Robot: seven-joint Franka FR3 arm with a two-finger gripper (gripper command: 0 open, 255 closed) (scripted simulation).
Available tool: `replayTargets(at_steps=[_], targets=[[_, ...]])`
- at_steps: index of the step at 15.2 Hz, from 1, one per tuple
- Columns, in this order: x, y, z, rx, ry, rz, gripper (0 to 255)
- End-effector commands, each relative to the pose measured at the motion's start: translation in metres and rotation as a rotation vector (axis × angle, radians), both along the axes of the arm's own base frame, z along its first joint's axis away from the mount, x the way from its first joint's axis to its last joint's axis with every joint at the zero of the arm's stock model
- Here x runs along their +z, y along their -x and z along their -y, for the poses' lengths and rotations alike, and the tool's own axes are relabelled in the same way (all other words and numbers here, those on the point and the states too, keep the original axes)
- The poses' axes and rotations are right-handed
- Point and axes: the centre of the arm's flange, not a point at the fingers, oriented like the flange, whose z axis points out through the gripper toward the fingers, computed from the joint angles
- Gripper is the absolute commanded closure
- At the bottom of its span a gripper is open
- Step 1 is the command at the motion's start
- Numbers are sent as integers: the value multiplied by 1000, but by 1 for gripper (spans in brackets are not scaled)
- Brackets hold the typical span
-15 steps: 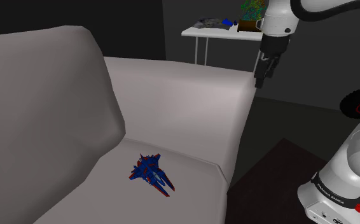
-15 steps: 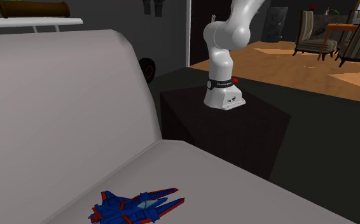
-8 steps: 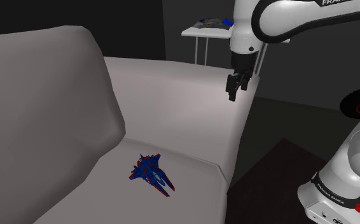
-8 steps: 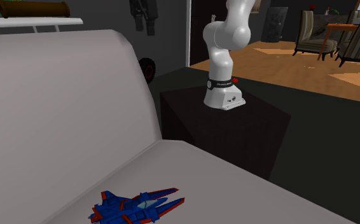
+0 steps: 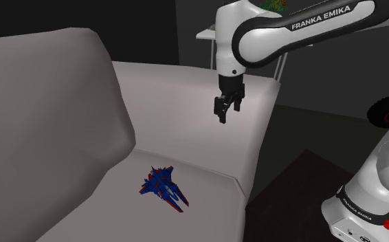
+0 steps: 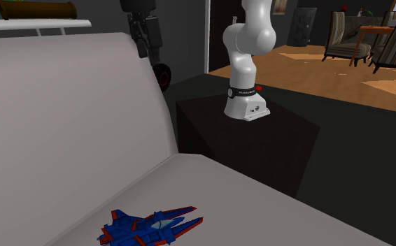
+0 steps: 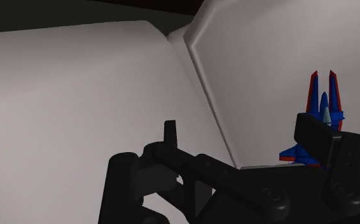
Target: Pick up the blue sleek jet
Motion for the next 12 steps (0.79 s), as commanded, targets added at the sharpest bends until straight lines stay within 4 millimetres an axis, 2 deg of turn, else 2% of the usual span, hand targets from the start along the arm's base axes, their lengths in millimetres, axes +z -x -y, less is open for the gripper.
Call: replayTargets(at_steps=[1, 12], targets=[[-15, -13, -19, 2, -4, -9, 0], [-89, -81, -126, 13, -20, -57, 0]])
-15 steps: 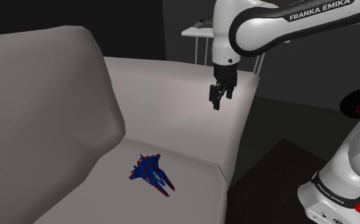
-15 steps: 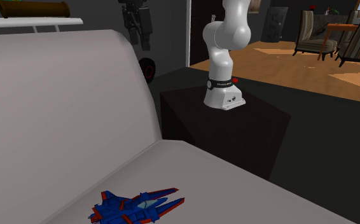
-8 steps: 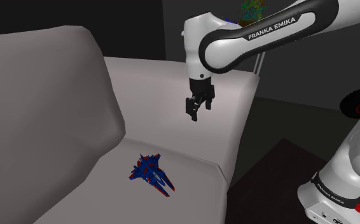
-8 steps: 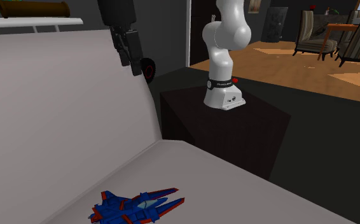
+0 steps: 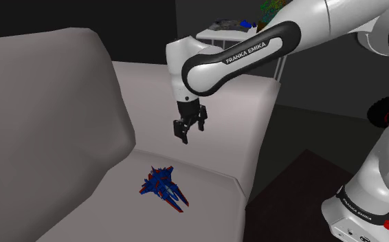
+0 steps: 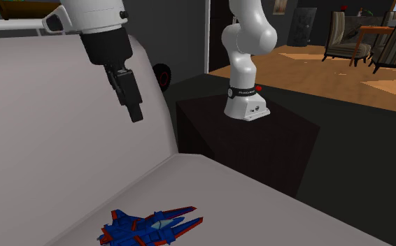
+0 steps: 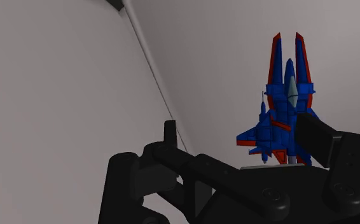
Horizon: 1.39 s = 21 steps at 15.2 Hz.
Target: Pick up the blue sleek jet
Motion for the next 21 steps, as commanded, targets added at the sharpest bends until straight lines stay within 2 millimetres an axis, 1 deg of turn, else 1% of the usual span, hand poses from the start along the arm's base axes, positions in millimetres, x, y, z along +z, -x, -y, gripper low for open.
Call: replayTargets(at_steps=[1, 14, 15, 21], targets=[[-16, -13, -21, 1, -3, -9, 0], [-105, -87, -150, 14, -22, -65, 0], [-110, -91, -157, 15, -23, -68, 0], [-142, -91, -157, 15, -23, -68, 0]])
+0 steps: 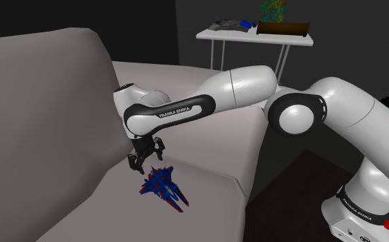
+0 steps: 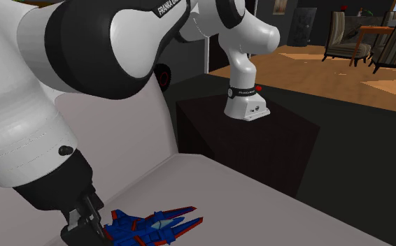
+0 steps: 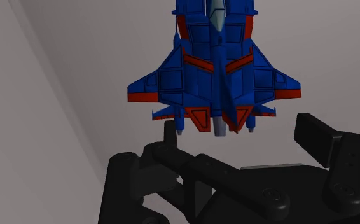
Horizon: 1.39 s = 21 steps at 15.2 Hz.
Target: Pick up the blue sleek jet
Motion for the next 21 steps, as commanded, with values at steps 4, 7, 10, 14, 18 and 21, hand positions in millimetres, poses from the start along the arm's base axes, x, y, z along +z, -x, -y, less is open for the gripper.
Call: replayTargets(at_steps=[4, 7, 10, 14, 18, 21], targets=[[-14, -1, 1, 0, 0, 0, 255], [-14, -1, 1, 0, 0, 1, 255], [-14, -1, 1, 0, 0, 1, 255], [-9, 0, 0, 0, 0, 0, 255], [12, 0, 0, 0, 0, 1, 255], [28, 0, 0, 0, 0, 0, 255]])
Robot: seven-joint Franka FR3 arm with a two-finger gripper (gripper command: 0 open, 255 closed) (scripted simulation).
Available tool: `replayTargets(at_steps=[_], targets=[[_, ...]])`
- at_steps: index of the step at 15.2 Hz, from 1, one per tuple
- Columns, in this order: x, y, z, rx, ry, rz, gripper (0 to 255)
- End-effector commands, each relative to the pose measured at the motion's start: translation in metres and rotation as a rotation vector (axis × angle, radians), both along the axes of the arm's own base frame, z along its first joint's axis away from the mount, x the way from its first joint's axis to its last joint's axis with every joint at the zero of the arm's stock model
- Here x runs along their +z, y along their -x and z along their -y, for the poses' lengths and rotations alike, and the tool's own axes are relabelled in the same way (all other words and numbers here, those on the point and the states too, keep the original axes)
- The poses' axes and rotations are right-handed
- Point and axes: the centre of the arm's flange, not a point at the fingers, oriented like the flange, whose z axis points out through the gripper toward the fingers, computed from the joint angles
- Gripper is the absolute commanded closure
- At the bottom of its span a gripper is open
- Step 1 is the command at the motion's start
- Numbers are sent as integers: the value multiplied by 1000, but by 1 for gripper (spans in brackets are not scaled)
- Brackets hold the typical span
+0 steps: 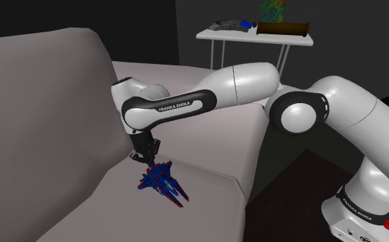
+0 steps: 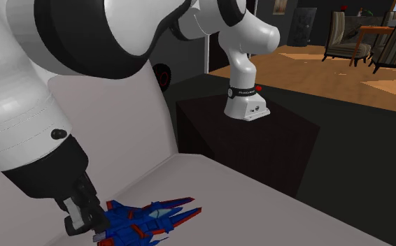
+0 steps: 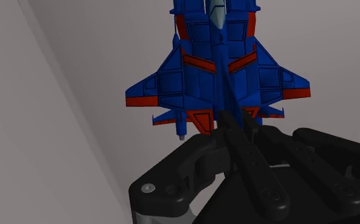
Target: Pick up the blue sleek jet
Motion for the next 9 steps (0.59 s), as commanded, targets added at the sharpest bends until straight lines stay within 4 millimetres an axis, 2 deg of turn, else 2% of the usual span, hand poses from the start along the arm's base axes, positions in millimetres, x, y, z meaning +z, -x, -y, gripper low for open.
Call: replayTargets(at_steps=[1, 7, 9], targets=[[11, 0, 0, 0, 0, 0, 255], [43, 0, 0, 0, 0, 0, 255], [44, 0, 0, 0, 0, 0, 255]])
